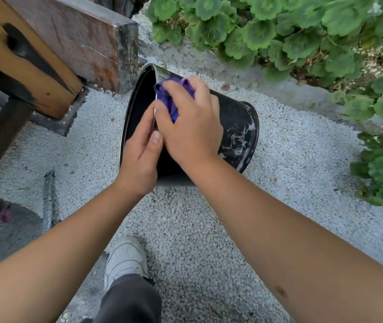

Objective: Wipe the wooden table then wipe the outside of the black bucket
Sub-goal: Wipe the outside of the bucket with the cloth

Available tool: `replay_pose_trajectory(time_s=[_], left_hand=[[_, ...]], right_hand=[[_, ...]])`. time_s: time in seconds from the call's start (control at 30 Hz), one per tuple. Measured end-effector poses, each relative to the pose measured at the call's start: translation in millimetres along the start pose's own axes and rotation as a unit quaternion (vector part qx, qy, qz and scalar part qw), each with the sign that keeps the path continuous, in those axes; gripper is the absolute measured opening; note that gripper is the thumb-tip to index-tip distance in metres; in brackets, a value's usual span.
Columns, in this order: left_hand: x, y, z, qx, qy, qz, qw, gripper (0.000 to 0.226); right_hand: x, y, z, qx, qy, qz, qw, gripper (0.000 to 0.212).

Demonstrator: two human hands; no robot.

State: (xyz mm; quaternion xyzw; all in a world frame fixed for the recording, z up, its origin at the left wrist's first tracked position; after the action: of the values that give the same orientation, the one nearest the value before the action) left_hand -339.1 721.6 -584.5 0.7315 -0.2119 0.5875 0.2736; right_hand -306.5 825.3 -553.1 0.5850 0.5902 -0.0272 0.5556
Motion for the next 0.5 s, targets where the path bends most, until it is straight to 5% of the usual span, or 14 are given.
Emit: replay_pose_trajectory(time_s=[0.13,0.5], left_hand=[[-1.9,0.3,1.5,0.01,0.027,0.031,0.999,0.091],[-9.9,5.2,0.8,0.064,-0.003,-0.025,0.998,0.06]], right_hand=[[24.2,-8.7,8.2,-0.017,0.043,0.086,0.995,0.027],[118.0,-5.2,10.8,-0.016,-0.085,0.179,0.98,0.024]])
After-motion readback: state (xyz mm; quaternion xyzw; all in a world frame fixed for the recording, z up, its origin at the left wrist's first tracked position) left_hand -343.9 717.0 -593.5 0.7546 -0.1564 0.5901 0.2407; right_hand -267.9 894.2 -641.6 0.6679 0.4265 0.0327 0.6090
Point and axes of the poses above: each hand's wrist, its own z-axis away from the middle knuckle, its own y-axis out of the back of the hand, x = y × z, the point moved 4 cm from there along -z, towards the middle knuckle, and after that the axes turned 3 degrees about x, right-handed, at the moved point
